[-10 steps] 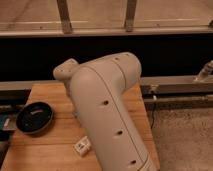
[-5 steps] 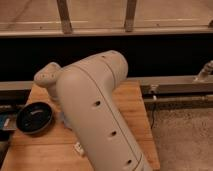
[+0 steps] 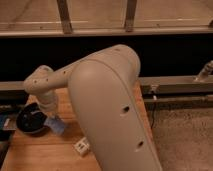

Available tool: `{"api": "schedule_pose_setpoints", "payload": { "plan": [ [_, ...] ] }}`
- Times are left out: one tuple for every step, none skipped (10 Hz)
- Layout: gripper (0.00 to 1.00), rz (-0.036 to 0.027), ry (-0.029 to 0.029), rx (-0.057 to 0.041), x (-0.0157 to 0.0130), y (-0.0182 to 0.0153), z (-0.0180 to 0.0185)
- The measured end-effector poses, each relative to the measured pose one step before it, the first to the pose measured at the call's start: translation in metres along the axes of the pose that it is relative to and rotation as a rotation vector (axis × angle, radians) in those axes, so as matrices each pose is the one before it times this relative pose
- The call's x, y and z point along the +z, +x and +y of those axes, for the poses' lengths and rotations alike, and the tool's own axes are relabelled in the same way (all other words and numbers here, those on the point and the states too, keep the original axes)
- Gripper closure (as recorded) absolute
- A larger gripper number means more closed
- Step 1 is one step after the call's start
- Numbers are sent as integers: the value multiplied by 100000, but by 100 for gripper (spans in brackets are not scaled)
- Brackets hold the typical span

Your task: Wipe the white sponge on the table

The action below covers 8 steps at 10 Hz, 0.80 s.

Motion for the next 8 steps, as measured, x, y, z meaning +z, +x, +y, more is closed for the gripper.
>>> {"api": "schedule_pose_setpoints", "payload": {
  "plan": [
    [100,-3622,-1305,1495,-130,889,-371],
    [100,-4509,-1796,1749,-152,1025,-709],
    [100,-5058,-2274,2119,-248,1245,-1286],
    [100,-4156,-1884,2806,-356,1206,-1486],
    [100,-2201,-1138,3645,-166,1010,-1698],
    [100,-308,-1281,4615,163,1133,-2440],
    [100,-128,-1213,3613,271,551,-2027],
    [100,4,-577,2760,47,442,-1690]
  ]
}}
